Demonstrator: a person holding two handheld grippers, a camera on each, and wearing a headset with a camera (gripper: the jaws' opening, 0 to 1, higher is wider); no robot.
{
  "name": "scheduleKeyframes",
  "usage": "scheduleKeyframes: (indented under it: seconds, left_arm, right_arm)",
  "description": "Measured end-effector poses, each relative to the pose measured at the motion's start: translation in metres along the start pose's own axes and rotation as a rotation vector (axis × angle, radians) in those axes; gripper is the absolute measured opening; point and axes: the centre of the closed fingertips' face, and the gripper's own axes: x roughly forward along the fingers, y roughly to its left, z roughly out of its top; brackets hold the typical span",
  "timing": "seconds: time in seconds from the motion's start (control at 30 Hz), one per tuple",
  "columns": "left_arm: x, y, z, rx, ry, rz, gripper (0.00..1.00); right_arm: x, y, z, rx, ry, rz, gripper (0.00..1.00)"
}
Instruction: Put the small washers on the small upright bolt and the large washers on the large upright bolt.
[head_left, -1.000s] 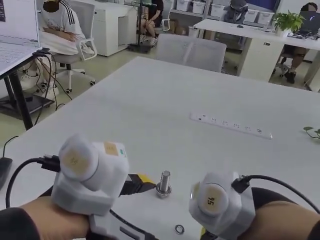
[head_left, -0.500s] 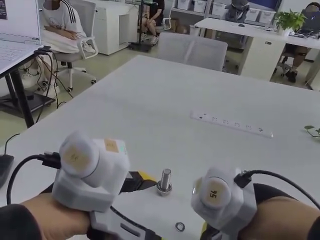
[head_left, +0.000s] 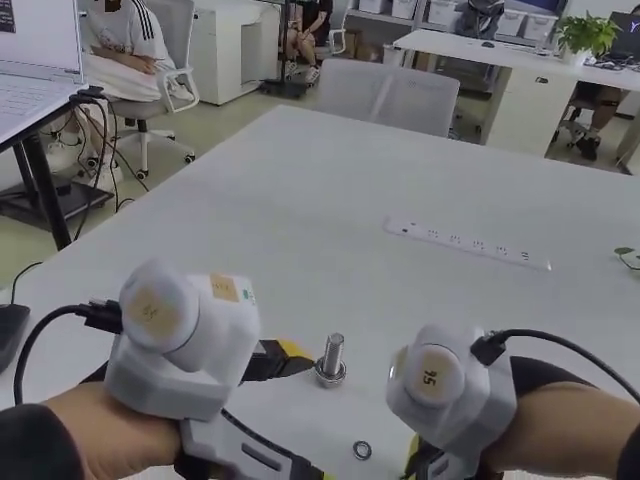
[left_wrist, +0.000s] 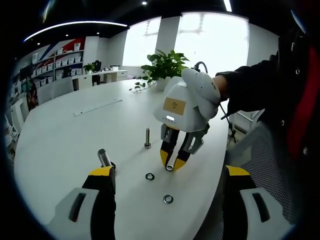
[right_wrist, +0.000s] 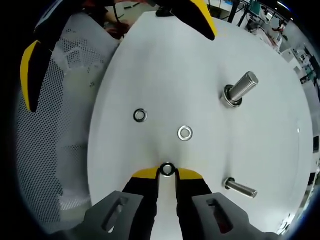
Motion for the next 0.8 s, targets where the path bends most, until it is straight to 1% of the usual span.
scheduleKeyframes:
  seconds: [0.3, 0.6, 0.8]
  left_arm:
    - [0.0, -0.001, 0.0, 0.001, 0.0, -0.002, 0.88]
    - [0.0, 0.0, 0.001, 0.003, -0.005, -0.002, 0.88]
    - [0.0, 0.0, 0.001, 0.003, -0.004, -0.003, 0.88]
  right_arm:
    - [-0.013, -0.005, -0.006, 0.024, -0.008, -0.008, 0.13]
    - [-0.033, -0.009, -0.015, 0.051, -0.013, -0.021, 0.13]
    - [-0.047, -0.016, -0.021, 0.069, -0.015, -0.037, 0.13]
